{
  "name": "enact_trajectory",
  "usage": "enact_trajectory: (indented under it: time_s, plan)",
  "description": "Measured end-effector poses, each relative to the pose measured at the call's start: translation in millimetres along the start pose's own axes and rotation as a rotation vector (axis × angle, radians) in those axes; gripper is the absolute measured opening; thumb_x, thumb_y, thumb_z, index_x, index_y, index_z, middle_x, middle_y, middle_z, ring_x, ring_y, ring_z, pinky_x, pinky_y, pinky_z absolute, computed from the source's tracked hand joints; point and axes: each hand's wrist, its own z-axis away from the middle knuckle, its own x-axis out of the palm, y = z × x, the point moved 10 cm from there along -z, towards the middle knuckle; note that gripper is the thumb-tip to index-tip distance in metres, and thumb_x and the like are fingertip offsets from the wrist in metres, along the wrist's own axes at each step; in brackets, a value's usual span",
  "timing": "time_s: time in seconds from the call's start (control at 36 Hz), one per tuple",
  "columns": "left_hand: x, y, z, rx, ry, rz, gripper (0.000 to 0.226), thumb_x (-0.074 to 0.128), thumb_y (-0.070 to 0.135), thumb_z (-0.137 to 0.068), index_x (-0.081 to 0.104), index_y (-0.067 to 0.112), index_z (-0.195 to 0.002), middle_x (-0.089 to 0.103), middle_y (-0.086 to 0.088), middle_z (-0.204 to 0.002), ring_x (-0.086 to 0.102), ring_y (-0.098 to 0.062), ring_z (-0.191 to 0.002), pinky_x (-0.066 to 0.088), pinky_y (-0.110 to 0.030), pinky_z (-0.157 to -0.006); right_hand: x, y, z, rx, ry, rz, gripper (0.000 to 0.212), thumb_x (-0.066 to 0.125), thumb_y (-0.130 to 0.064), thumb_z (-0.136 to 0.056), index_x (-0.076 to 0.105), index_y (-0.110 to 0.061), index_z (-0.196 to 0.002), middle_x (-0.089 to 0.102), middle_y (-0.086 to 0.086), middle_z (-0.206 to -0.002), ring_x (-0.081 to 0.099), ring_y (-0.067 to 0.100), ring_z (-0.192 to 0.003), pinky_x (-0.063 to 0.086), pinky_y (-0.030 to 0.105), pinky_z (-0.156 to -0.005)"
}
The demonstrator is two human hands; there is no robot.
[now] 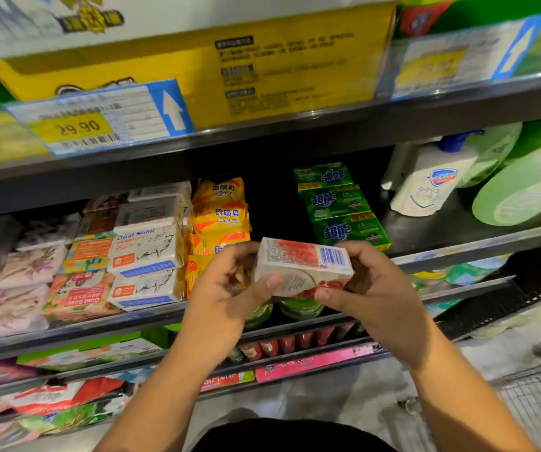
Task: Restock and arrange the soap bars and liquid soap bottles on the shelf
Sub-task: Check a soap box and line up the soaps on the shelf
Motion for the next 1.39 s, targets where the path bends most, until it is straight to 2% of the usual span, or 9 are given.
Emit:
enact_trajectory:
  time_s: [0.14, 0.33, 0.53, 0.64, 0.78, 0.86, 1.03, 1.25, 1.39]
  plan:
    - [-3, 19, -1, 0.129, 0.057, 0.007, 0.047, 0.085, 0.031, -0.060, 0.068, 0.042, -0.102, 0.069, 0.006, -0.108, 0.066, -0.017, -0.106, 0.058, -0.028, -0.076, 21, 16, -6, 0.038, -0.023, 0.039, 0.057, 0.092, -0.025, -0.057, 0.060, -0.043, -0.101, 0.070, -0.002, -0.106, 0.068, 0.021, -0.101, 0.057, 0.050, -0.087]
    - [14, 20, 0, 0.165, -0.022, -0.226, 0.058, 0.087, 0.038, -0.061, 0.061, 0.052, -0.111, 0.068, 0.011, -0.105, 0.064, -0.012, -0.102, 0.056, -0.027, -0.079, 70, 44, 2, 0.163, -0.237, -0.051, 0.064, 0.074, 0.022, -0.072, 0.055, -0.005, -0.127, 0.073, -0.002, -0.103, 0.071, 0.011, -0.096, 0.057, 0.025, -0.072]
    - [-19, 18, 2, 0.142, 0.047, -0.266, 0.059, 0.085, 0.042, -0.065, 0.059, 0.042, -0.119, 0.069, 0.010, -0.097, 0.063, -0.015, -0.097, 0.054, -0.045, -0.081, 11, 27, -14, 0.079, -0.080, -0.072, 0.073, 0.093, -0.003, -0.058, 0.062, -0.030, -0.118, 0.071, 0.009, -0.110, 0.069, 0.030, -0.102, 0.058, 0.043, -0.088]
    - [-19, -1, 6, 0.038, 0.010, -0.294, 0.067, 0.090, 0.040, -0.067, 0.055, 0.036, -0.124, 0.070, 0.009, -0.103, 0.064, -0.012, -0.105, 0.048, -0.036, -0.093, -1, -5, -17, -0.011, -0.041, -0.212, 0.079, 0.098, -0.026, -0.050, 0.062, -0.029, -0.121, 0.071, 0.013, -0.105, 0.069, 0.024, -0.093, 0.059, 0.038, -0.075]
    - [5, -31, 11, -0.094, -0.119, -0.396, 0.067, 0.090, 0.024, -0.070, 0.052, 0.039, -0.122, 0.066, 0.021, -0.112, 0.064, -0.001, -0.103, 0.053, -0.022, -0.083, 30, -29, -13, -0.087, -0.075, -0.051, 0.071, 0.088, -0.004, -0.061, 0.060, -0.032, -0.120, 0.070, -0.004, -0.102, 0.069, 0.013, -0.093, 0.056, 0.025, -0.073]
    - [15, -45, 13, -0.121, -0.196, -0.369, 0.058, 0.085, 0.013, -0.062, 0.062, 0.023, -0.115, 0.073, -0.001, -0.100, 0.070, -0.016, -0.097, 0.058, -0.040, -0.081, 58, -22, -5, -0.066, -0.184, 0.104, 0.069, 0.091, -0.006, -0.065, 0.060, -0.035, -0.120, 0.068, -0.013, -0.105, 0.066, 0.005, -0.099, 0.053, 0.020, -0.077]
    - [-13, -42, 2, -0.123, -0.094, -0.400, 0.072, 0.093, 0.034, -0.061, 0.054, 0.045, -0.120, 0.066, 0.021, -0.115, 0.064, -0.003, -0.108, 0.055, -0.034, -0.091, 32, -25, -11, -0.110, -0.065, 0.067, 0.060, 0.089, -0.008, -0.068, 0.066, -0.037, -0.114, 0.068, -0.006, -0.105, 0.066, 0.014, -0.100, 0.056, 0.029, -0.080]
    - [-25, -2, -12, -0.136, 0.034, 0.086, 0.053, 0.081, 0.010, -0.072, 0.062, 0.015, -0.121, 0.073, -0.009, -0.102, 0.070, -0.023, -0.094, 0.057, -0.034, -0.072, 4, -22, -12, -0.004, 0.088, -0.170, 0.038, 0.076, -0.018, -0.072, 0.069, -0.022, -0.109, 0.073, 0.006, -0.100, 0.069, 0.015, -0.094, 0.056, 0.025, -0.075]
    - [-15, -47, 3, -0.555, 0.032, 0.109, 0.016, 0.064, 0.022, -0.092, 0.065, 0.012, -0.104, 0.071, -0.007, -0.083, 0.063, -0.013, -0.058, 0.041, -0.022, -0.048, 19, 19, -6, 0.300, 0.027, 0.028, 0.022, 0.070, -0.036, -0.087, 0.071, -0.016, -0.098, 0.075, 0.007, -0.090, 0.071, 0.015, -0.083, 0.051, 0.034, -0.080]
